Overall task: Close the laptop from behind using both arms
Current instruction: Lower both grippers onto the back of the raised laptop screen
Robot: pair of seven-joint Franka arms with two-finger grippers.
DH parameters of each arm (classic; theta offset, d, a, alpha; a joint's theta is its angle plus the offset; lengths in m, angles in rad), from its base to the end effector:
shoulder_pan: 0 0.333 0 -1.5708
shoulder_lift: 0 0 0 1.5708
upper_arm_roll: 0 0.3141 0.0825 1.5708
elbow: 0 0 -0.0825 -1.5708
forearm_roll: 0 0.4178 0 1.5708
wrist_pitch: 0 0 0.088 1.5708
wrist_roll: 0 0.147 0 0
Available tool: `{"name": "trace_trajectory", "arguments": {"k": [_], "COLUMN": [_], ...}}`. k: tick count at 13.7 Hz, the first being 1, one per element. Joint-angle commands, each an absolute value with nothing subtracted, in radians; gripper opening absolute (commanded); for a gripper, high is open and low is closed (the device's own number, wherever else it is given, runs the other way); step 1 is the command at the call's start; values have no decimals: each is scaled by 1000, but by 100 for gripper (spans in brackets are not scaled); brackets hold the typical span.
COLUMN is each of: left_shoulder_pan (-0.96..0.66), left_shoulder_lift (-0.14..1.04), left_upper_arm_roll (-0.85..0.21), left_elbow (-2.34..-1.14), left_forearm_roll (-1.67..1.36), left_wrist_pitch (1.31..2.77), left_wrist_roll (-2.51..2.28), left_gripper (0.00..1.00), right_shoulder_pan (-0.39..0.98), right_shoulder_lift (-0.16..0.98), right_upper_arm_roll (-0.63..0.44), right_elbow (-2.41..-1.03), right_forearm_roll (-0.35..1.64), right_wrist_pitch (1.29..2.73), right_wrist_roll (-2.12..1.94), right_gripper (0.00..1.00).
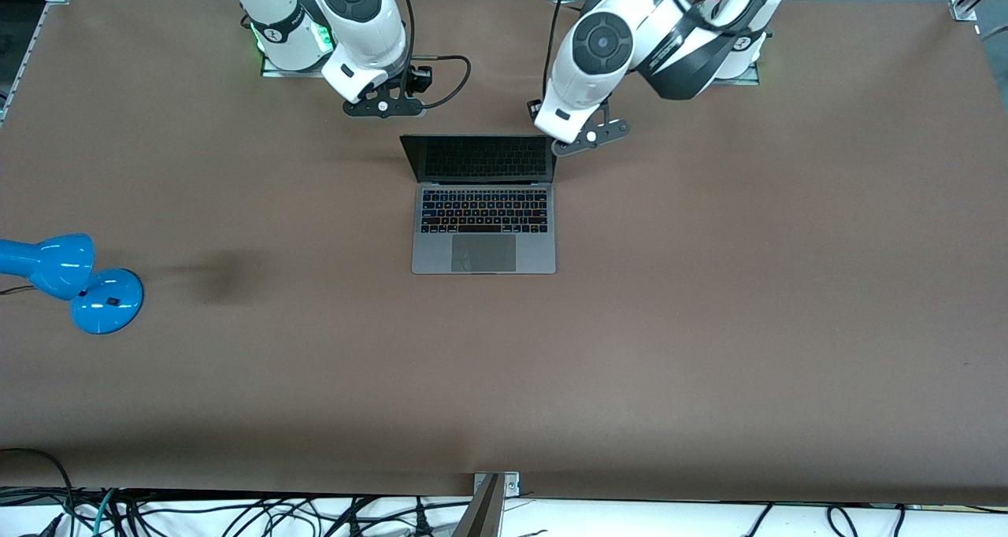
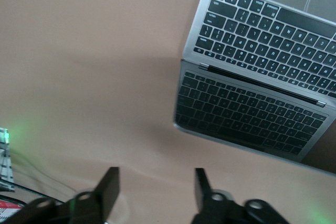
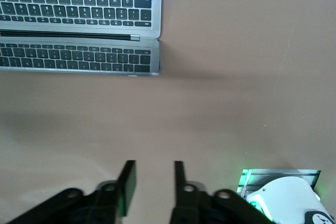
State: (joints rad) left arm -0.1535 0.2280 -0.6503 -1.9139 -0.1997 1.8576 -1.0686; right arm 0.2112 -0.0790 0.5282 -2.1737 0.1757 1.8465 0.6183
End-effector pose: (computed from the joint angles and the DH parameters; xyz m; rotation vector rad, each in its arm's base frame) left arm 0.3999 -0.4382 0.3301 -3.0300 -0.5217 0.6272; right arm 0.3637 0.3593 0.3462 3.0459 0.0681 -0.4243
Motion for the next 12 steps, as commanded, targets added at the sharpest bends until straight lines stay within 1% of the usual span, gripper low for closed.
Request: {"name": "trace_trajectory", "arguments": {"k": [1, 3, 6, 9, 12], "left_shoulder_pan": [-161, -163, -163, -163, -160], "left_shoulder_lift": [252, 265, 308, 336, 356], "left_upper_arm_roll": [-653, -652, -652, -652, -646], "left_elbow": [-1899, -1899, -1891, -1890, -1878], "left_forearm_roll": [-219, -213, -206, -202, -183], "left_wrist_pitch": [1876, 1899, 1931, 1979, 1987], "left_wrist_roll": [-1085, -1083, -1081, -1075, -1066], "left_gripper": [0, 0, 0, 0, 0], "right_shoulder_pan": [201, 201, 216, 222, 219], "right_shoulder_lift": [-61, -40, 9, 72, 129], "right_upper_arm_roll": [549, 549, 549, 549, 546], "right_elbow": [-2183, -2177, -2175, -2131, -2076], "right_forearm_roll": [193, 192, 175, 126, 60], "right_wrist_pitch": [1902, 1920, 1992, 2029, 2040], "right_wrist_roll": [621, 620, 618, 618, 618], "right_gripper": [0, 0, 0, 0, 0]}}
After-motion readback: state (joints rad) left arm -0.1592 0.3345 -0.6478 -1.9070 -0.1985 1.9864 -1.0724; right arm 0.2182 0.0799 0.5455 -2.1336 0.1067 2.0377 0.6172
